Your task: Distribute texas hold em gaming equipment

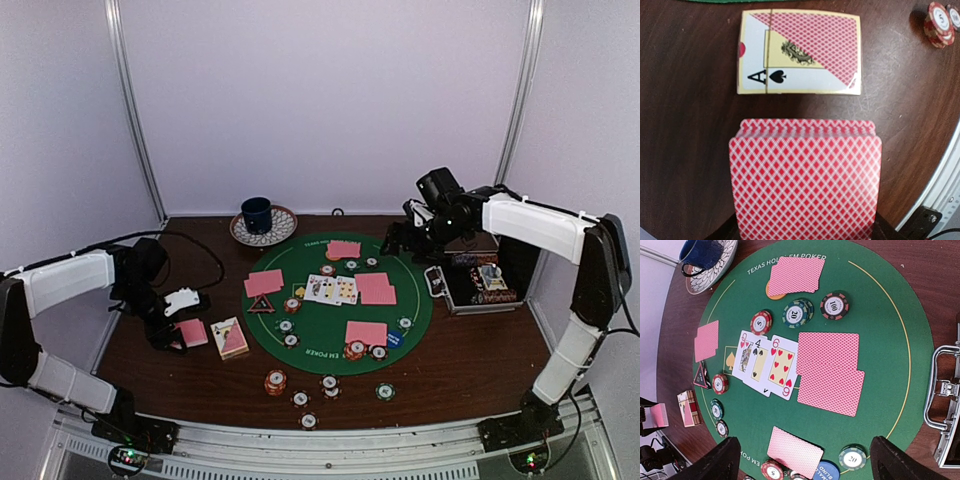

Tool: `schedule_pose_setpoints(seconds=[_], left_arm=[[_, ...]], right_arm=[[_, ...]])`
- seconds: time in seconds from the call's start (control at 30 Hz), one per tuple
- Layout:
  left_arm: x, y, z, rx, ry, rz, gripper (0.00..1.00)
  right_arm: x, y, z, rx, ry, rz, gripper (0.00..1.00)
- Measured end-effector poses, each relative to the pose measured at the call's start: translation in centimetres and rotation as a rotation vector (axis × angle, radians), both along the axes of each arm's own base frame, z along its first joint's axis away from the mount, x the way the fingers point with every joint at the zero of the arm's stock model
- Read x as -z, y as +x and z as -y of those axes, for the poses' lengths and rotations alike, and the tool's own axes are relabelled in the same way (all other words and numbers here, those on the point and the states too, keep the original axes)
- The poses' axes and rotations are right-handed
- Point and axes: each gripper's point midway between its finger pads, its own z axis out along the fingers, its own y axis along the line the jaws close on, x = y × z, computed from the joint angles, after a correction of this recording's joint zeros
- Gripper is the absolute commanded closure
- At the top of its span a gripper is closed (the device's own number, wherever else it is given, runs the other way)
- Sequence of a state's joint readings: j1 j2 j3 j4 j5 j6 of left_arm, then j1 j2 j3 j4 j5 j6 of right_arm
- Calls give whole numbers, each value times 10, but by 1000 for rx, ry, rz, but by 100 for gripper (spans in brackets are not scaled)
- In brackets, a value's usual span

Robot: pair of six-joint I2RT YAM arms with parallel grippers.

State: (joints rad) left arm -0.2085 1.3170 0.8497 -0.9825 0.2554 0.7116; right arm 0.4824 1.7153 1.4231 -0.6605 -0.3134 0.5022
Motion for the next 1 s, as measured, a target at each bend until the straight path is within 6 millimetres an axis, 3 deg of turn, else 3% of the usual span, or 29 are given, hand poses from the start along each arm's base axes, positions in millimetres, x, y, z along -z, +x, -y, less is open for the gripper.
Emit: schedule_pose_setpoints(seconds=[0.4,0.47,0.5,0.63,0.7,1.0], left_arm=[[48,-9,-8,101,46,6,98],[54,-8,-8,105,48,-8,90],[57,-7,-7,106,48,-12,80],[59,-2,-4,118,45,4,23],[59,0,-2,126,43,13,5],[48,0,8,128,5,11,2]], right_arm=[[11,-14,6,24,-9,-36,4],[12,-16,7,31,-9,-41,3],[11,-17,8,35,-8,-42,3],[8,-20,8,39,-3,-35,1],[7,-21,8,41,-2,-34,1],[-2,-25,15,50,-18,-4,1]])
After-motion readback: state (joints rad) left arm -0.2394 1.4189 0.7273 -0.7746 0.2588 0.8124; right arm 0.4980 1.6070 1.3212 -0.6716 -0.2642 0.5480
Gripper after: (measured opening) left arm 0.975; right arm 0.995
